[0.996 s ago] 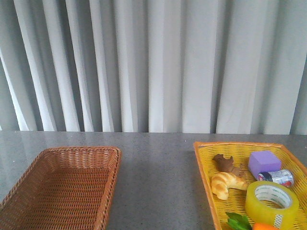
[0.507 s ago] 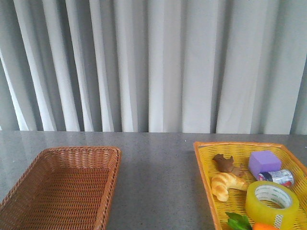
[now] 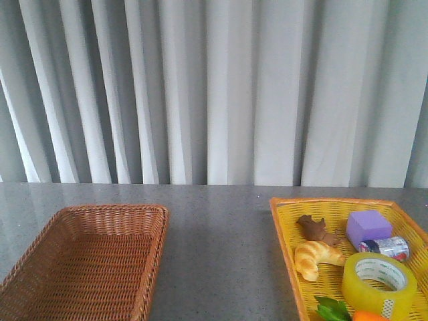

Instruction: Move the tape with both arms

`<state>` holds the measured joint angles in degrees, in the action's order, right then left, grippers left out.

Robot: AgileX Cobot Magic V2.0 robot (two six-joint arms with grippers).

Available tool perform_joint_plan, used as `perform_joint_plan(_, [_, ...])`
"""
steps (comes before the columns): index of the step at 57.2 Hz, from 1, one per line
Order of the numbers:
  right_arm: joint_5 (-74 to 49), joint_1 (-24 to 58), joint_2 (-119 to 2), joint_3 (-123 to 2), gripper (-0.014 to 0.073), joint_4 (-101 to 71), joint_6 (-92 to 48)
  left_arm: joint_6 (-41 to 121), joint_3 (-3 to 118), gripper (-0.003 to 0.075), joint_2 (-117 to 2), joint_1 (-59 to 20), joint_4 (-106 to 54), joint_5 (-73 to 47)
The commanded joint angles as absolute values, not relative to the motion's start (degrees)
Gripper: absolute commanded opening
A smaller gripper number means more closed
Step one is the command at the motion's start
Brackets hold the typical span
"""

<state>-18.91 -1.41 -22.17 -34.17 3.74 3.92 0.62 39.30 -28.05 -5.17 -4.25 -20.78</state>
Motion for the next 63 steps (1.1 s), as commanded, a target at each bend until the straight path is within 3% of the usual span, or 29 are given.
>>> perform_joint_plan(1, [-19.50,-1.54,-26.95,-39.27,-0.0004,5.57,3.65,1.05,44.99,-0.0006,-33.48,-5.14,-4.79,-21.89])
perform_joint_plan(31, [-28.27,-1.54,-34.01,-40.33,0.0027,6.01,3.66,1.07,46.22,0.0020,-42.37,-5.14,-4.78,-27.15])
perform_joint_plan(39, [-28.39,-1.54,-34.01,-40.33,0.0161,7.23,3.66,1.07,46.22,0.0157,-43.75,-5.14,-4.71,-28.13])
perform_joint_plan(48, [-28.67,-1.54,-34.01,-40.33,0.0449,7.10,3.72,1.07,46.22,0.0443,-44.70,-5.14,-4.71,-27.69])
perform_joint_plan(53, [-29.34,-1.54,-34.01,-40.33,0.0578,7.03,3.78,1.07,46.22,0.0552,-44.70,-5.14,-4.77,-27.15])
perform_joint_plan(58, [-29.38,-1.54,-34.01,-40.19,0.0629,5.01,4.36,1.07,46.22,0.0618,-44.70,-5.14,-4.83,-26.62])
perform_joint_plan(63, [-29.32,-1.54,-34.06,-40.20,0.0627,4.27,4.10,1.15,46.22,0.0622,-44.70,-5.33,-4.83,-26.49])
